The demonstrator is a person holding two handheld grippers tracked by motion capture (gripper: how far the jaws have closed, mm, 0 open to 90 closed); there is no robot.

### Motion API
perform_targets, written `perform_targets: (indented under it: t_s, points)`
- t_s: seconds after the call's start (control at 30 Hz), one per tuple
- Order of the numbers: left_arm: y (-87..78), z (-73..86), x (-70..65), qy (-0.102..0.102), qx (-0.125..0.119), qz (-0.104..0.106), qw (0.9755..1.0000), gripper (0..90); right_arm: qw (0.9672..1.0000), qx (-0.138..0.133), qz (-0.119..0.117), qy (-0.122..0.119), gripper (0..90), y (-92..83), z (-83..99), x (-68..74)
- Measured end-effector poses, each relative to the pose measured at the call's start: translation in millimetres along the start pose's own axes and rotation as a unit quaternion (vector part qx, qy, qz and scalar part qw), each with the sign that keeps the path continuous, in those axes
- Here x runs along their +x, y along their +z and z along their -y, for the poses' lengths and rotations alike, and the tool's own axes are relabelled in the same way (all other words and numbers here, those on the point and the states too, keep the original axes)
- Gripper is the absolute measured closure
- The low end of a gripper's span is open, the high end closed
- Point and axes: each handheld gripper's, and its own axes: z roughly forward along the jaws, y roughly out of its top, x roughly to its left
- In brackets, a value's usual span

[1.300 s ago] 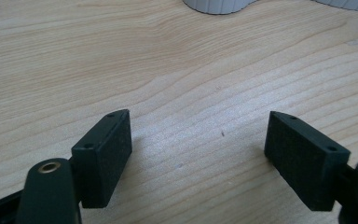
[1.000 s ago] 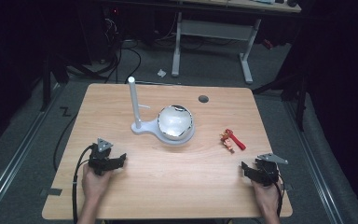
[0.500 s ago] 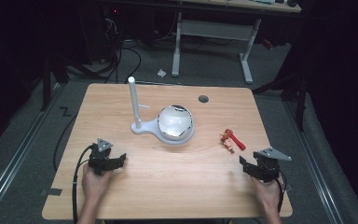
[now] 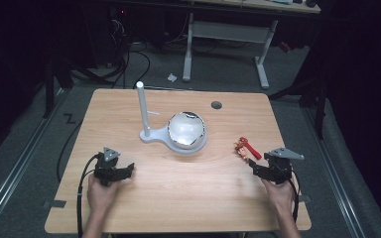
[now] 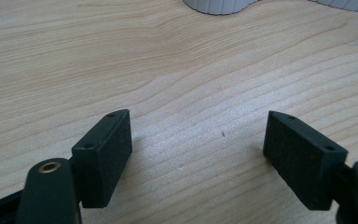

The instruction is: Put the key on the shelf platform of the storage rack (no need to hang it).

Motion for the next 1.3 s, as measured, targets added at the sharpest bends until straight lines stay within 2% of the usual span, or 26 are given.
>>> perform_targets:
  t_s: [0.13,0.37,0.5,0.53,0.67,0.9,1.07,1.3]
  points:
    - [0.0,0.0,0.0,0.000,0.000,0.000,1.0000,24.0,1.0000,-0.001,0.000,-0.004,29.3,6.5,-5.5,-0.4]
    - [0.0,0.0,0.0,0.000,0.000,0.000,1.0000,24.0,1.0000,0.009,0.000,0.005,26.2,18.9,-12.8,-6.7]
    - [0.0,0.0,0.0,0.000,0.000,0.000,1.0000,24.0,0.9998,0.018,0.001,0.003,24.1,26.2,-14.9,-8.9]
    - [0.0,0.0,0.0,0.000,0.000,0.000,1.0000,24.0,0.9996,0.027,-0.001,0.003,22.0,32.7,-17.1,-10.3]
    - [0.0,-0.1,0.0,0.000,0.000,-0.001,1.0000,24.1,0.9996,0.026,-0.005,0.004,21.2,38.5,-20.0,-11.2]
    - [0.0,-0.1,0.0,0.000,0.000,-0.001,1.0000,24.1,0.9990,0.045,0.002,-0.002,18.3,55.0,-26.5,-15.3]
    - [0.1,0.0,-0.2,0.000,0.000,-0.001,1.0000,24.1,0.9981,0.061,0.002,0.006,17.7,67.5,-23.1,-21.4]
    - [0.0,-0.1,-0.3,0.000,0.000,-0.001,1.0000,24.1,0.9981,0.058,-0.004,0.020,16.4,75.9,-21.6,-27.3]
